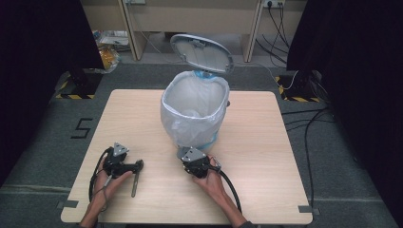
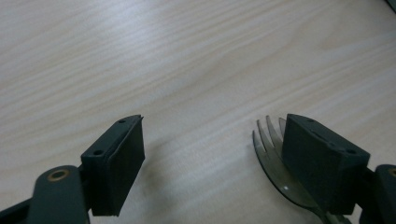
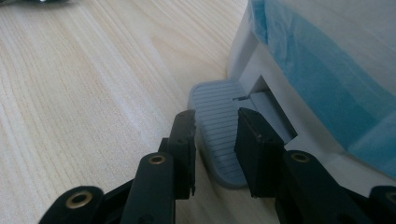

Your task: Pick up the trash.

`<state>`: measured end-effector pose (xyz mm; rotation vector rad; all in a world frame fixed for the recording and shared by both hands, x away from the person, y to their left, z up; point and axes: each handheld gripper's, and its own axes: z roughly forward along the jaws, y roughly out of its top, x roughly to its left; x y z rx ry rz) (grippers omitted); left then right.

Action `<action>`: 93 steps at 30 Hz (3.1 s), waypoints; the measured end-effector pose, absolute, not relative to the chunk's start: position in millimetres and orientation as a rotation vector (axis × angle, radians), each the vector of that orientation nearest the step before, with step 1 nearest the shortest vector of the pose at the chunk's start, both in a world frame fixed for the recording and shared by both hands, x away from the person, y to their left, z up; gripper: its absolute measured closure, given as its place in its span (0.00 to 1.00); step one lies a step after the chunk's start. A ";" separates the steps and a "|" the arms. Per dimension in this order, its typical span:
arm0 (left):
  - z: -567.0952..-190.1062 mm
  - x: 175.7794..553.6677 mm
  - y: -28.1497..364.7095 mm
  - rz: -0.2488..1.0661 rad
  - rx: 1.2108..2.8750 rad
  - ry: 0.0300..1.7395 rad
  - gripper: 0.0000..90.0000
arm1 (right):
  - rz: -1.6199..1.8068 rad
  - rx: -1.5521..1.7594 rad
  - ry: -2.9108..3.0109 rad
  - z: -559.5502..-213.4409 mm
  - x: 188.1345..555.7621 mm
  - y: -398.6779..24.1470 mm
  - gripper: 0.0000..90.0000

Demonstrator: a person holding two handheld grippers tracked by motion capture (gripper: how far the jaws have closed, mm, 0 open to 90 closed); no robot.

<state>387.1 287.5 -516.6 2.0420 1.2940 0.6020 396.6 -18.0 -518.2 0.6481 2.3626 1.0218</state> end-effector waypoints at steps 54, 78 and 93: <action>-498.7 340.2 287.2 0.461 1.939 1.109 0.89 | 0.987 0.609 2.356 -518.3 394.9 -15.8 0.73; -449.8 351.5 285.0 0.446 1.851 1.030 0.89 | 0.993 0.613 2.359 -518.4 394.9 -16.3 0.73; -439.4 355.0 281.5 0.441 1.827 1.004 0.89 | 0.992 0.609 2.356 -518.6 394.7 -16.2 0.73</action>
